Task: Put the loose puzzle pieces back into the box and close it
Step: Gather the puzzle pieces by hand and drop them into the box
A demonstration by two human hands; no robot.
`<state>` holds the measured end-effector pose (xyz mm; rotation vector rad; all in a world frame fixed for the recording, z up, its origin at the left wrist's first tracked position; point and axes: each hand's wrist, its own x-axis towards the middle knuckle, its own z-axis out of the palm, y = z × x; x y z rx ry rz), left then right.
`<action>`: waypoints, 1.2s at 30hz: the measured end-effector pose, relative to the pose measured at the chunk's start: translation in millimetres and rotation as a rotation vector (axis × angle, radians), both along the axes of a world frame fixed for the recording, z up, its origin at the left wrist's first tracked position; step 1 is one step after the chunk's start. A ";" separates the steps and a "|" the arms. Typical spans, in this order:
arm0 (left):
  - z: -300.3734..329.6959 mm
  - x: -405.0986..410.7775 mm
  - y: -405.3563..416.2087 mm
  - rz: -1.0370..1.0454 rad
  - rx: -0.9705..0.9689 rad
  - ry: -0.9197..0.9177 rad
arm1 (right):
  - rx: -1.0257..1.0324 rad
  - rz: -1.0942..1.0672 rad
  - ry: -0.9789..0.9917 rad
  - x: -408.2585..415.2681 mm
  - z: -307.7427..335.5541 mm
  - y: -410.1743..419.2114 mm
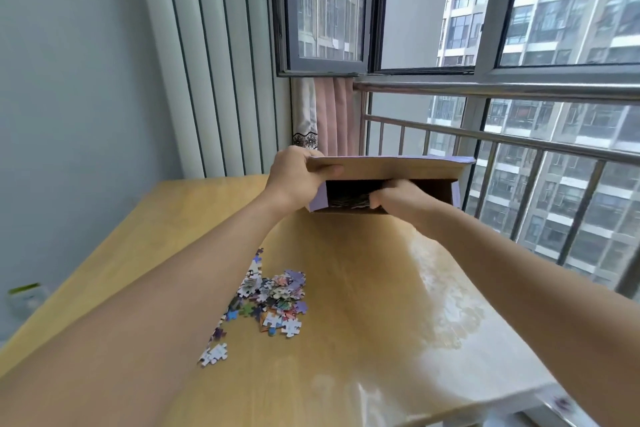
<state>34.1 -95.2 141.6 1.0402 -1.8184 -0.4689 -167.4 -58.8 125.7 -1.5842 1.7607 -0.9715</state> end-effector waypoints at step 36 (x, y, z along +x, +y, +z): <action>-61.8 12.5 4.9 0.063 0.293 0.255 | -0.291 0.242 0.830 0.5 -28.6 1.2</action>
